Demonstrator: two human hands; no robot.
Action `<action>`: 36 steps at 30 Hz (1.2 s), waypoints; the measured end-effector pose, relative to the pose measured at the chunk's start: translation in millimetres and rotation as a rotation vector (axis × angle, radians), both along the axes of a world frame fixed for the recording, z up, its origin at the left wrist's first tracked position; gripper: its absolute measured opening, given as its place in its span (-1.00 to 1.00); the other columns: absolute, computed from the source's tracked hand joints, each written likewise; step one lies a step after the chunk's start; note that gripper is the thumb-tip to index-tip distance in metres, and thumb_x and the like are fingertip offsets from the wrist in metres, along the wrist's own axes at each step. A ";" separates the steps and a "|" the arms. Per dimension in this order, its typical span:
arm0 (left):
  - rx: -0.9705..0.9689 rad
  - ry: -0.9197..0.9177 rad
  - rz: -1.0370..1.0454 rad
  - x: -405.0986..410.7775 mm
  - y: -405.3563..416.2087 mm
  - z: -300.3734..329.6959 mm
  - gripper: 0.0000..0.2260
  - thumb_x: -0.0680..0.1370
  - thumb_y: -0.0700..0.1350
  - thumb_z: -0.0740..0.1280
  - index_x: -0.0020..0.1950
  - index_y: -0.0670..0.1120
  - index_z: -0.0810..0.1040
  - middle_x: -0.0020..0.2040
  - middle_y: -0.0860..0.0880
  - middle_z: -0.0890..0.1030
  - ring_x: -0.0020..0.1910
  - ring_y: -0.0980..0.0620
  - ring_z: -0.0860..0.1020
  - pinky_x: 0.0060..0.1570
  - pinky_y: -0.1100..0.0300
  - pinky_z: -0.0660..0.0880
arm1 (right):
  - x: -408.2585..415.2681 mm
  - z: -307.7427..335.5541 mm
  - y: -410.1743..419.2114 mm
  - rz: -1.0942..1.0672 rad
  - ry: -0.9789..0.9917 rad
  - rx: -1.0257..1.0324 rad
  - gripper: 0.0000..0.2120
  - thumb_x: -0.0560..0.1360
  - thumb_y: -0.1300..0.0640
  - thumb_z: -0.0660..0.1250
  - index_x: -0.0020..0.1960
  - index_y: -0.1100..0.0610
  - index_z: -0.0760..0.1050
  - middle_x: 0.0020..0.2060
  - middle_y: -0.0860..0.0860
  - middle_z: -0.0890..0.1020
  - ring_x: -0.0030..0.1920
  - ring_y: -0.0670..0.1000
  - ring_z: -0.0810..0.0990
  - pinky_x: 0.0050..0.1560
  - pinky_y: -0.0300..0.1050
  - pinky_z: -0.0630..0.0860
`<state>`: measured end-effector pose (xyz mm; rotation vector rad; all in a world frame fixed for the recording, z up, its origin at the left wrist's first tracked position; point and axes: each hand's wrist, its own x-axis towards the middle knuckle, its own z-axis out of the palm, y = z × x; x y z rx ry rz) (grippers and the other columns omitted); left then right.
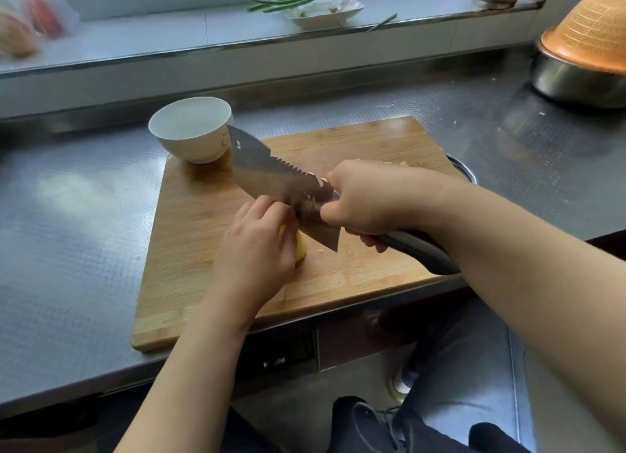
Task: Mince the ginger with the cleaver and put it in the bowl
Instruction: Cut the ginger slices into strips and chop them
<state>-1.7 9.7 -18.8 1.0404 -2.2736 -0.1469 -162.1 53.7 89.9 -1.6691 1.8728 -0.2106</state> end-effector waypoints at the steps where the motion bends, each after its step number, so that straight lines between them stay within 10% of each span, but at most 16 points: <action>1: 0.002 0.010 -0.002 0.3 -0.4 -0.9 -0.91 0.51 -0.14 0.29 -0.07 -0.13 0.55 -0.06 -0.05 0.55 -0.08 -0.07 0.47 -0.14 0.10 0.42 | 0.8 0.6 -1.4 0.003 0.010 0.008 -0.86 0.60 0.15 0.20 0.03 0.22 0.46 -0.33 0.15 0.60 -0.49 0.02 0.57 -0.53 -0.20 0.52; 14: -0.040 0.193 -0.017 2.8 3.6 -16.0 -0.96 0.52 -0.20 0.34 -0.06 -0.16 0.56 -0.04 -0.07 0.54 -0.04 -0.06 0.47 -0.03 0.17 0.41 | 13.3 -33.9 6.1 -0.019 0.144 -0.019 -0.80 0.60 0.14 0.17 -0.19 0.13 0.41 -0.40 0.10 0.60 -0.52 0.03 0.58 -0.53 -0.20 0.52; 36: -0.046 0.138 -0.035 1.6 0.5 -11.8 -0.93 0.52 -0.22 0.34 -0.03 -0.19 0.57 -0.02 -0.09 0.56 -0.07 -0.10 0.48 -0.08 0.02 0.45 | 5.8 -4.5 9.6 -0.035 -0.009 -0.072 -0.86 0.60 0.16 0.21 0.02 0.23 0.47 -0.32 0.16 0.60 -0.47 0.04 0.56 -0.50 -0.18 0.50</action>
